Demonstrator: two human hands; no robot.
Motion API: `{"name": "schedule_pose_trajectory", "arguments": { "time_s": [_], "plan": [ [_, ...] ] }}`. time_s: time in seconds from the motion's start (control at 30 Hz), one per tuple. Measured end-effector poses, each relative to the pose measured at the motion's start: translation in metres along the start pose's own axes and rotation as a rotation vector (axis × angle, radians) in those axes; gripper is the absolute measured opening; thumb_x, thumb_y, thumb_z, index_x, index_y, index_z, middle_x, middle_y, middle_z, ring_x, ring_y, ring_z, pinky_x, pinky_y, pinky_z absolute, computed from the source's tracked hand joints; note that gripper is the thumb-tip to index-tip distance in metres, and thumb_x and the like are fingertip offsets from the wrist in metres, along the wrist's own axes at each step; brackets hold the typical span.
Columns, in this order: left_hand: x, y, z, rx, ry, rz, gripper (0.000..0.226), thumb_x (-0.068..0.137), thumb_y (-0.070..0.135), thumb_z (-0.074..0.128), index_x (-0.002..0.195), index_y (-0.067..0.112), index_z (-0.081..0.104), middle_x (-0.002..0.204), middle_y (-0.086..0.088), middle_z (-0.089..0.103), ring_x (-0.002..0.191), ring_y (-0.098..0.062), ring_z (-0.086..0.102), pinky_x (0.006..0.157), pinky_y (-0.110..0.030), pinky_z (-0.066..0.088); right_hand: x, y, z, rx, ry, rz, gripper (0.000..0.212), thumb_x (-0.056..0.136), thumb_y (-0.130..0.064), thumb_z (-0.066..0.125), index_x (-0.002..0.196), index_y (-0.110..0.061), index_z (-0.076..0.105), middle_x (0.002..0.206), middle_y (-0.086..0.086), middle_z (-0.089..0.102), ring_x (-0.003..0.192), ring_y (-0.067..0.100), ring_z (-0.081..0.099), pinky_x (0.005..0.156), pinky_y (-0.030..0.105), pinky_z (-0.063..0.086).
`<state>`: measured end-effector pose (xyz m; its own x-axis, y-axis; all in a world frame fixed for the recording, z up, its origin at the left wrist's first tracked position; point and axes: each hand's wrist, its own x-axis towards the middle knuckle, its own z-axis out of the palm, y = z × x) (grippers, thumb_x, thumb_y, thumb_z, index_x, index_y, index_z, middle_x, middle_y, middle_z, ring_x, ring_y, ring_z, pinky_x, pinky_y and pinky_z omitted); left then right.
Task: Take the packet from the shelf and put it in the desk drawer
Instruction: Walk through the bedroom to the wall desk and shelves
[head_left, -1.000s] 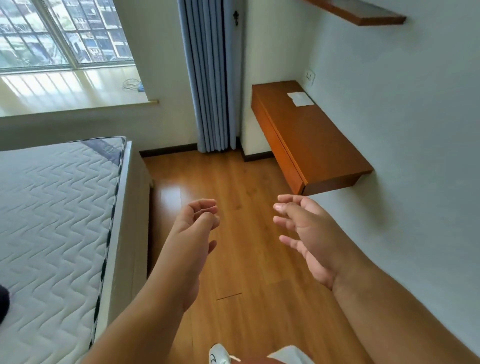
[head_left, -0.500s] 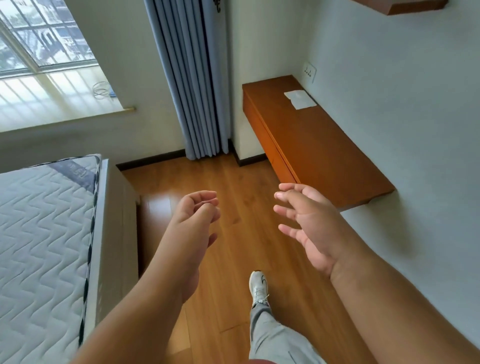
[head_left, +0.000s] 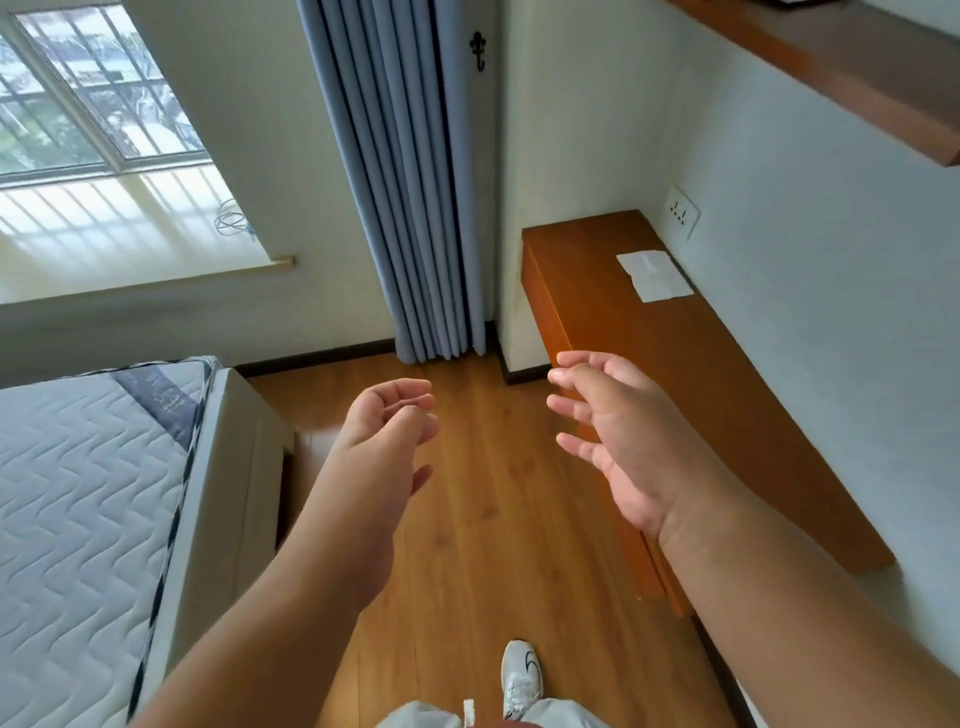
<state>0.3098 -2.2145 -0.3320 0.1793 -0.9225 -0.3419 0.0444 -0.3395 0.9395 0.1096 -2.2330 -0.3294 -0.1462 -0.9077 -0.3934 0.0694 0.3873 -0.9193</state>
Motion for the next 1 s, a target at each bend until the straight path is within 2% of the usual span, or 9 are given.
{"name": "schedule_pose_trajectory", "arguments": {
  "time_s": [0.1, 0.27, 0.57, 0.8, 0.9, 1.0],
  "plan": [
    [0.028, 0.009, 0.008, -0.012, -0.008, 0.003, 0.024, 0.096, 0.016, 0.060, 0.110, 0.032, 0.070, 0.110, 0.007, 0.074, 0.109, -0.014, 0.066, 0.080, -0.037, 0.051, 0.025, -0.012, 0.003, -0.018, -0.002, 0.000, 0.022, 0.098, -0.031, 0.061, 0.120, -0.030, 0.061, 0.122, -0.003, 0.064, 0.117, 0.019, 0.061, 0.094, 0.040, 0.053],
    [0.081, 0.020, 0.013, -0.017, -0.020, -0.019, 0.025, 0.095, 0.017, 0.061, 0.109, 0.035, 0.071, 0.101, 0.014, 0.076, 0.108, -0.013, 0.067, 0.079, -0.036, 0.052, 0.069, -0.029, 0.016, -0.070, 0.034, -0.014, 0.021, 0.097, -0.036, 0.061, 0.119, -0.035, 0.059, 0.124, -0.006, 0.063, 0.120, 0.019, 0.058, 0.103, 0.047, 0.048],
    [0.208, 0.064, 0.003, -0.031, -0.122, -0.035, 0.027, 0.092, 0.013, 0.063, 0.107, 0.034, 0.073, 0.114, 0.005, 0.074, 0.112, -0.017, 0.065, 0.081, -0.038, 0.049, 0.159, -0.065, 0.066, -0.059, 0.121, -0.013, 0.023, 0.098, -0.033, 0.059, 0.121, -0.033, 0.059, 0.122, -0.003, 0.063, 0.119, 0.018, 0.059, 0.105, 0.047, 0.048],
    [0.314, 0.124, -0.005, -0.008, -0.247, -0.010, 0.027, 0.092, 0.011, 0.065, 0.106, 0.031, 0.074, 0.109, 0.005, 0.075, 0.108, -0.016, 0.068, 0.078, -0.035, 0.051, 0.223, -0.110, 0.107, -0.006, 0.256, -0.041, 0.023, 0.099, -0.031, 0.059, 0.122, -0.032, 0.059, 0.123, -0.004, 0.064, 0.117, 0.013, 0.061, 0.095, 0.039, 0.054],
    [0.349, 0.151, 0.003, -0.001, -0.297, 0.024, 0.025, 0.092, 0.013, 0.063, 0.104, 0.031, 0.074, 0.105, 0.007, 0.076, 0.105, -0.014, 0.069, 0.078, -0.036, 0.052, 0.241, -0.126, 0.114, 0.022, 0.310, -0.053, 0.024, 0.099, -0.032, 0.058, 0.123, -0.033, 0.060, 0.123, -0.005, 0.065, 0.116, 0.013, 0.062, 0.096, 0.041, 0.055],
    [0.368, 0.171, 0.019, -0.013, -0.348, 0.038, 0.021, 0.092, 0.014, 0.064, 0.103, 0.029, 0.074, 0.106, 0.004, 0.075, 0.102, -0.015, 0.069, 0.069, -0.031, 0.054, 0.251, -0.144, 0.113, 0.041, 0.356, -0.073, 0.023, 0.099, -0.033, 0.058, 0.122, -0.034, 0.060, 0.123, -0.007, 0.065, 0.116, 0.013, 0.062, 0.097, 0.041, 0.054]
  ]
}}
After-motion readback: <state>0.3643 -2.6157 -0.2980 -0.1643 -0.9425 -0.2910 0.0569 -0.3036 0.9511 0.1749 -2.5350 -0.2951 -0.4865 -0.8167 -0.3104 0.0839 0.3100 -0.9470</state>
